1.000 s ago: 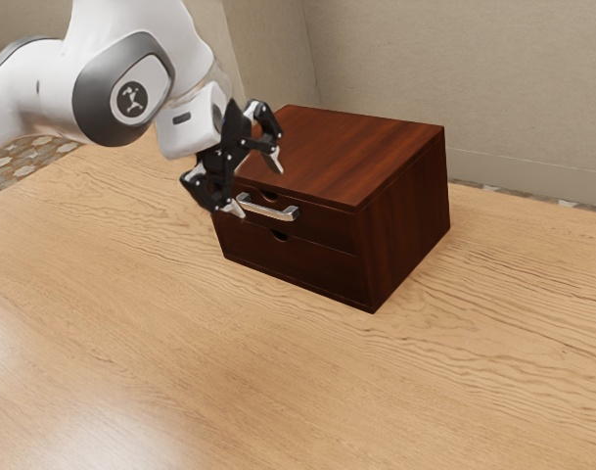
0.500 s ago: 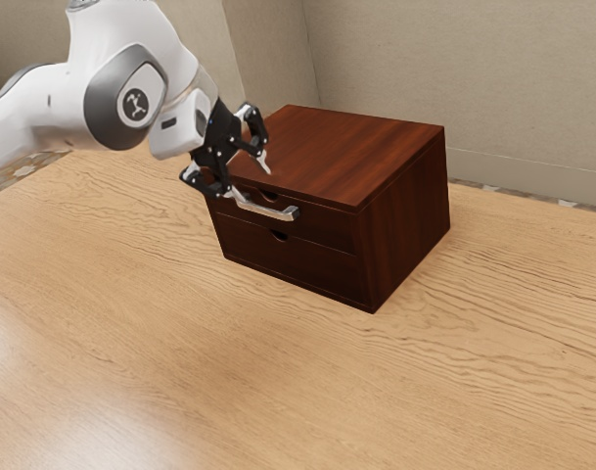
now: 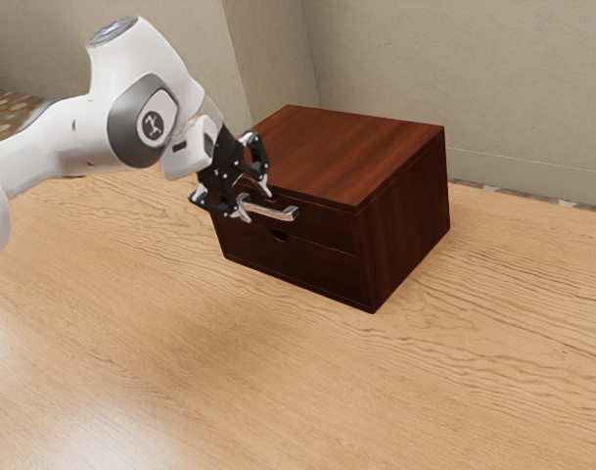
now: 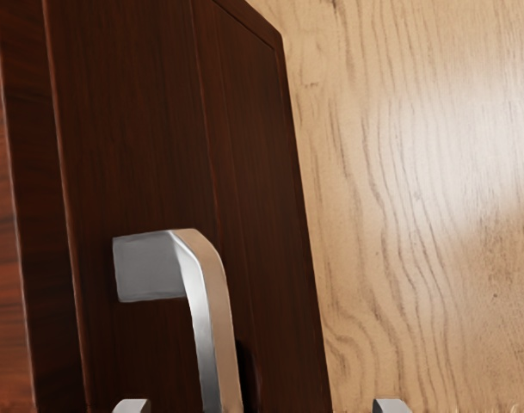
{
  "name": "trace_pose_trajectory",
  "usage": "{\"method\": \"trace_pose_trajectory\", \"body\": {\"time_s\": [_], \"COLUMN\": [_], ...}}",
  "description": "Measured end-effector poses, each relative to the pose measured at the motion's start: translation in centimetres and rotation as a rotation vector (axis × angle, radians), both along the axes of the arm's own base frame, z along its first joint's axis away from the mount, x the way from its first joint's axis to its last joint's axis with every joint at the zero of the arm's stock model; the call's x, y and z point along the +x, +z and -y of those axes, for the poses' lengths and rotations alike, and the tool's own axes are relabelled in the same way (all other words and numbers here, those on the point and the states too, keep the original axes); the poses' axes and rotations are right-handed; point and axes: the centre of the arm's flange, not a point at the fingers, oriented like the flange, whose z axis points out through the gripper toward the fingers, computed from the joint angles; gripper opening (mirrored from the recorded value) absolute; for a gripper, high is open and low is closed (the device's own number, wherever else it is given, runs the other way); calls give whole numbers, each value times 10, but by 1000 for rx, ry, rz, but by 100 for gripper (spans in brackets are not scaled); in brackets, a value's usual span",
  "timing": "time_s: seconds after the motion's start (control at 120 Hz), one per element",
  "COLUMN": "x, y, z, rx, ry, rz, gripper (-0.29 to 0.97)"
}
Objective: Pull the drawer handle with one arm to open the drawer
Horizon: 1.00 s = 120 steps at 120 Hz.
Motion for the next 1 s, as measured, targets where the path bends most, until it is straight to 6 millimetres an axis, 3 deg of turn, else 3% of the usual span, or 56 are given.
{"method": "trace_pose_trajectory", "body": {"time_s": [0.308, 0.583, 0.792, 1.0], "x": [15, 12, -13, -53], "y": [-26, -33, -38, -28], "z": [-8, -20, -27, -27], "rx": [-27, -30, -36, -40], "ry": [8, 21, 28, 31], "rz": [-5, -9, -36, -39], "gripper": [25, 0, -7, -10]}}
